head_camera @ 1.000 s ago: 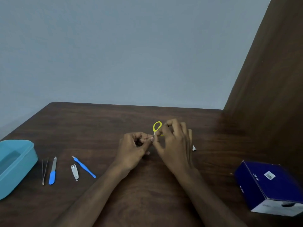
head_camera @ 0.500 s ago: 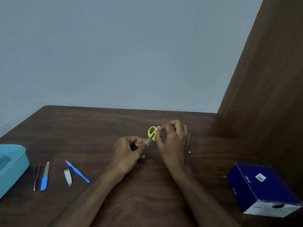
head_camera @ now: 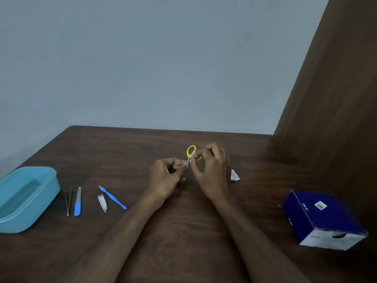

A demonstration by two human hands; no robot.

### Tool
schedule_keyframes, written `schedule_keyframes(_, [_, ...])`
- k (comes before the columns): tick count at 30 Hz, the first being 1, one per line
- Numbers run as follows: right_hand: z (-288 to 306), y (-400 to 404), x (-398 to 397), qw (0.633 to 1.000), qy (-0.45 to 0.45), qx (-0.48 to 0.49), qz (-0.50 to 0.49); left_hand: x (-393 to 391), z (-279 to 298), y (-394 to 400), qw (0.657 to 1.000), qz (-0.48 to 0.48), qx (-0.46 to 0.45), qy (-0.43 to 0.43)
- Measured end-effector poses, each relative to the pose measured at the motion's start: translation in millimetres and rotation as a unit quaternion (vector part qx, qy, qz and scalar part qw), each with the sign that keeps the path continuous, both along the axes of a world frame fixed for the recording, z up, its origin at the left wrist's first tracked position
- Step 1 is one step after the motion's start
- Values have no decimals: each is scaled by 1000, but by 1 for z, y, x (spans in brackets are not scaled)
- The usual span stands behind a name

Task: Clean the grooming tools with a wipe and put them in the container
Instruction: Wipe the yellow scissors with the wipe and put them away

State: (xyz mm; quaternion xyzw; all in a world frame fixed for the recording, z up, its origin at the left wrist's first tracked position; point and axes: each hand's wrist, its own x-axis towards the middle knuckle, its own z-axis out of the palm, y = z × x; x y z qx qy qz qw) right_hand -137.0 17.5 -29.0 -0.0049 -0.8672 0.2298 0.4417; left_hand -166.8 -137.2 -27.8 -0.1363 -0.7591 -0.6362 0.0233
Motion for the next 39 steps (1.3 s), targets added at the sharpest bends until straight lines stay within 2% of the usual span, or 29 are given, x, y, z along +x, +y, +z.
schedule_keyframes(5, [2, 6, 0, 996, 10, -72, -48, 4, 2, 0, 1000, -3, 12, 1])
schedule_keyframes(9, [2, 2, 14, 999, 23, -26, 0, 2, 0, -2, 998, 9, 57, -9])
schedule_keyframes(11, [3, 8, 14, 998, 34, -44, -14, 1, -1, -3, 997, 9, 78, -15])
schedule_keyframes(14, [4, 19, 6, 995, 46, -83, -37, 0, -2, -1, 998, -4, 60, -10])
schedule_keyframes(18, [3, 18, 0, 997, 43, -62, 33, 0, -1, 2, 999, -4, 48, 4])
schedule_keyframes(21, [-1, 10, 1, 996, 6, -55, 71, -2, -2, 1, 997, 5, 74, 1])
schedule_keyframes(24, [-5, -2, 6, 993, -31, -5, 117, -4, -5, 0, 997, -3, 74, 2])
schedule_keyframes(29, [6, 4, 3, 993, 69, -79, 50, -8, -8, 1, 997, 12, 75, -13])
schedule_keyframes(34, [-7, -2, 1, 993, -15, -31, 110, -4, -7, 0, 998, 0, 68, 6])
schedule_keyframes(39, [-3, 2, -1, 993, 2, -76, 95, -7, -10, 1, 997, -8, 82, -8])
